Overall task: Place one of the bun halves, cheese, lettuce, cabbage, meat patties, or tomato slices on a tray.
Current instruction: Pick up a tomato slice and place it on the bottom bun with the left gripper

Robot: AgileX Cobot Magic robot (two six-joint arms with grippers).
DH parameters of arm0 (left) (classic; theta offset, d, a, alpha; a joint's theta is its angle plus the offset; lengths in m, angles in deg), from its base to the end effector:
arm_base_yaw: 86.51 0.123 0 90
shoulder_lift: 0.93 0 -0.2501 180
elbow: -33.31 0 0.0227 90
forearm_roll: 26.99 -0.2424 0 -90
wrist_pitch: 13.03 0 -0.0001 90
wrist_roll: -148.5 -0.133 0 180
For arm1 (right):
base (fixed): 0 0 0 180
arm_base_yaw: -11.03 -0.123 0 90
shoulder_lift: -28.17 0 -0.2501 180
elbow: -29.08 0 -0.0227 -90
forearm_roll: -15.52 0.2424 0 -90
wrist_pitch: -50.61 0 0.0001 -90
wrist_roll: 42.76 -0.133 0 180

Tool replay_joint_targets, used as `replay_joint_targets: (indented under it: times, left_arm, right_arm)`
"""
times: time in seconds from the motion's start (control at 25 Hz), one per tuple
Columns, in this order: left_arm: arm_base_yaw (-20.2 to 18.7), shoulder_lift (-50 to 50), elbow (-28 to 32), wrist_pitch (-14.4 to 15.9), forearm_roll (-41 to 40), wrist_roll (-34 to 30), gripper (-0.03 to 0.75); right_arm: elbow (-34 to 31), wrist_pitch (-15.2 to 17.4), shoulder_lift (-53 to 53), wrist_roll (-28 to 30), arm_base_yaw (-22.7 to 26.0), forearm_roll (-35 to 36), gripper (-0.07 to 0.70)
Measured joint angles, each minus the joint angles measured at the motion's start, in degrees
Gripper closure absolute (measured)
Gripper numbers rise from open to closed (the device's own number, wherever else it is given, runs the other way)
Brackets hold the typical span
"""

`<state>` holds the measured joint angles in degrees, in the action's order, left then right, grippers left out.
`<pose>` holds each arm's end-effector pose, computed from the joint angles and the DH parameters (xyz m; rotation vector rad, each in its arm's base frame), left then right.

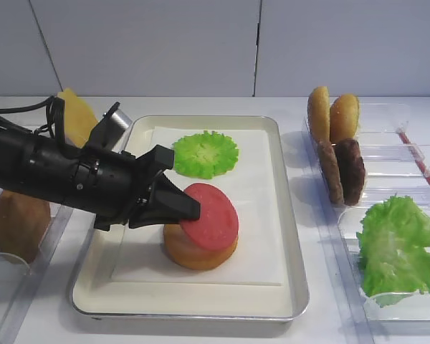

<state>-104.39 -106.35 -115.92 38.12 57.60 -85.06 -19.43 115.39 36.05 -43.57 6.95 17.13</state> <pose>0.2551 -0.1907 0.1380 0.1817 2.5463 -1.4328 0.0549 0.0073 0.2415 -0.0629 2.1147 0.0849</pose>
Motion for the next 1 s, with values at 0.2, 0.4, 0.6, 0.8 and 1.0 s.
replay_joint_targets:
  times: [0.2,0.4,0.6,0.8,1.0]
  left_arm:
    - [0.0,0.0,0.0,-0.1,-0.1,0.0,0.685]
    - [0.0,0.0,0.0,-1.4,-2.1,1.0,0.685]
    - [0.0,0.0,0.0,-1.9,-2.6,1.3,0.685]
    - [0.0,0.0,0.0,-2.9,-2.8,1.5,0.685]
    - [0.0,0.0,0.0,-3.4,-2.9,1.5,0.685]
  right_arm:
    - [0.0,0.0,0.0,0.0,0.0,0.0,0.251]
    - [0.0,0.0,0.0,0.0,0.0,0.0,0.251]
    - [0.0,0.0,0.0,0.0,0.0,0.0,0.251]
    - [0.0,0.0,0.0,0.0,0.0,0.0,0.251]
    - [0.0,0.0,0.0,0.0,0.0,0.0,0.251]
